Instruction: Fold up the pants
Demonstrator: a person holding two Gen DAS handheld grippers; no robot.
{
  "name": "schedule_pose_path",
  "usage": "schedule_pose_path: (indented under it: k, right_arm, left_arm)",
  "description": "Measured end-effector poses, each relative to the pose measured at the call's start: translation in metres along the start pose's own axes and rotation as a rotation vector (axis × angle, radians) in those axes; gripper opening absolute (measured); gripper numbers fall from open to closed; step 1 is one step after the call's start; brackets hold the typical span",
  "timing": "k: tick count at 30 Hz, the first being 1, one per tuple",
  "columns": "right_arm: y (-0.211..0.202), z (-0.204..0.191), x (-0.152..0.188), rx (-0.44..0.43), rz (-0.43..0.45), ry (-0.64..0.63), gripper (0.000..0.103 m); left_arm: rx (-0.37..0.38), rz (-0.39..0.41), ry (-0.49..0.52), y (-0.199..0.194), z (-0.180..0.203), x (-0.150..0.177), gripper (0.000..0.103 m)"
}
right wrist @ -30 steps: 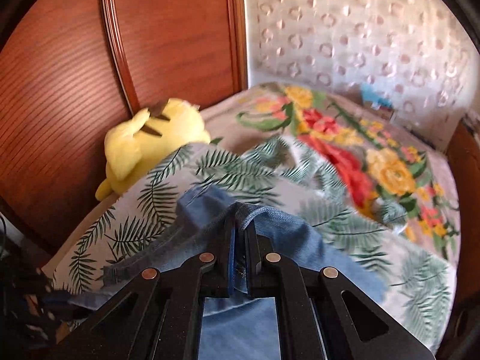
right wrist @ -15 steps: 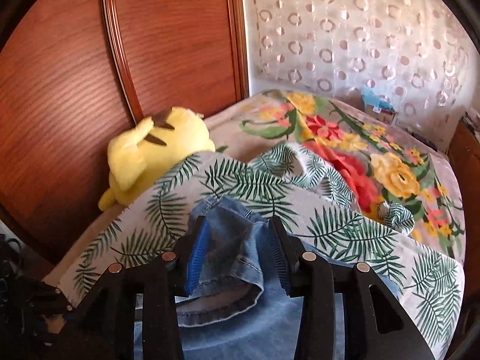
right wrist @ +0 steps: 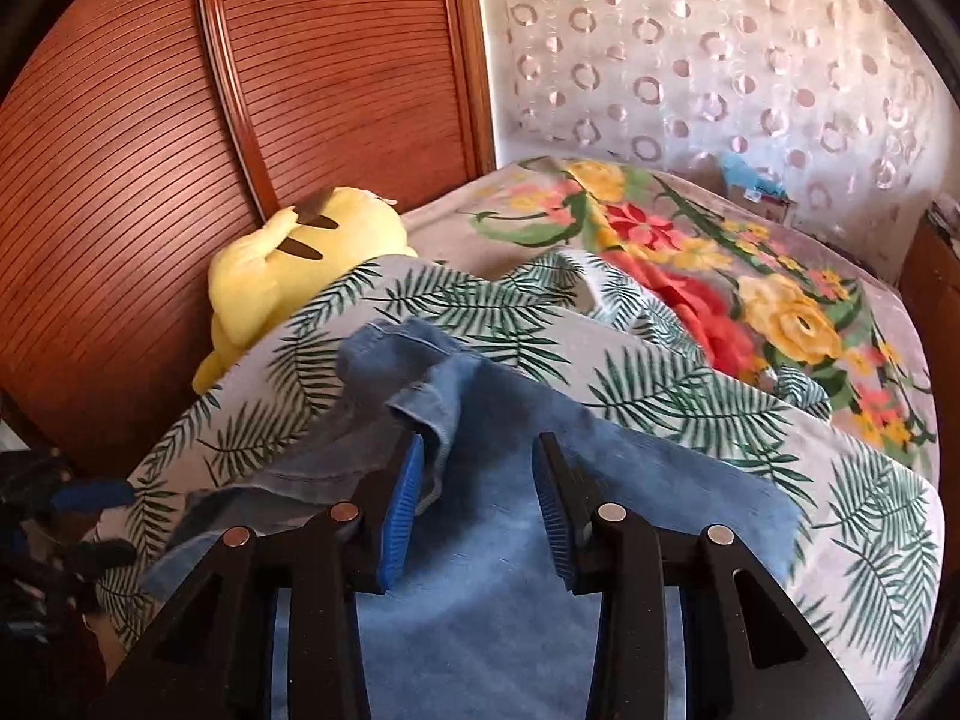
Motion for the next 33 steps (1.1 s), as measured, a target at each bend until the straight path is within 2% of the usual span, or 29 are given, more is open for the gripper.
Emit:
schedule_pose_path:
  k: [3,5,6,14,18,21,22,24,25,28,30,32,33]
  right_arm:
    - [0.006,-0.01,-0.001,0.003,-0.013,-0.023,0.03]
    - [0.013,-0.013,-0.004,0.019,-0.025,-0.052,0.006]
    - [0.016,-0.015,-0.006,0.019,-0.027,-0.063,0.004]
    - [0.038,-0.04,-0.039,-0.044,-0.016,-0.016,0.002]
    - [0.053,-0.042,-0.042,0.003,-0.012,-0.017,0.002]
    - [0.057,-0.04,-0.04,0.013,-0.025,-0.002,0.005]
    - [0.054,-0.039,-0.04,0.017,-0.019,-0.004,0.01]
    - [0.047,-0.037,-0.04,0.032,-0.002,-0.023,0.026]
    - [0.044,-0.037,-0.04,0.035,0.002,-0.024,0.038]
    - [0.023,-0.033,-0.035,0.014,0.032,-0.018,0.039]
    - [0.008,-0.023,-0.025,0.039,0.047,-0.006,0.039]
    - [-0.008,-0.011,-0.011,0.052,0.059,0.012,0.039]
    - [-0.017,-0.002,-0.001,0.067,0.064,0.023,0.039]
  left_arm:
    - [-0.009,-0.023,-0.004,0.008,0.0,0.007,0.034]
    - [-0.007,-0.026,-0.02,0.009,-0.004,0.013,0.034]
    - [-0.01,-0.028,-0.022,0.008,-0.005,0.015,0.034]
    - [-0.043,-0.006,-0.049,-0.01,-0.023,0.022,0.034]
    - [-0.044,0.001,-0.055,-0.015,-0.026,0.023,0.034]
    - [-0.037,0.003,-0.056,-0.014,-0.025,0.023,0.034]
    - [-0.036,0.002,-0.055,-0.013,-0.024,0.023,0.034]
    - [-0.036,0.002,-0.051,-0.012,-0.021,0.022,0.034]
    - [-0.035,0.001,-0.05,-0.011,-0.02,0.021,0.034]
    - [-0.035,0.008,-0.04,-0.011,-0.016,0.016,0.034]
    - [-0.028,0.017,-0.029,-0.011,-0.011,0.01,0.038]
    - [-0.026,0.029,-0.018,-0.012,-0.005,0.006,0.046]
    - [-0.027,0.033,-0.009,-0.012,-0.001,0.003,0.046]
Point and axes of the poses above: each gripper's, at about its wrist camera, not at the fingertips, and y roughly the way its jaws point, z to its right, x to its underside, the point moved 10 cm from there along y, roughly the way its jaws point, and after that the axes turned 12 degrees about y, right-handed, at the moved point
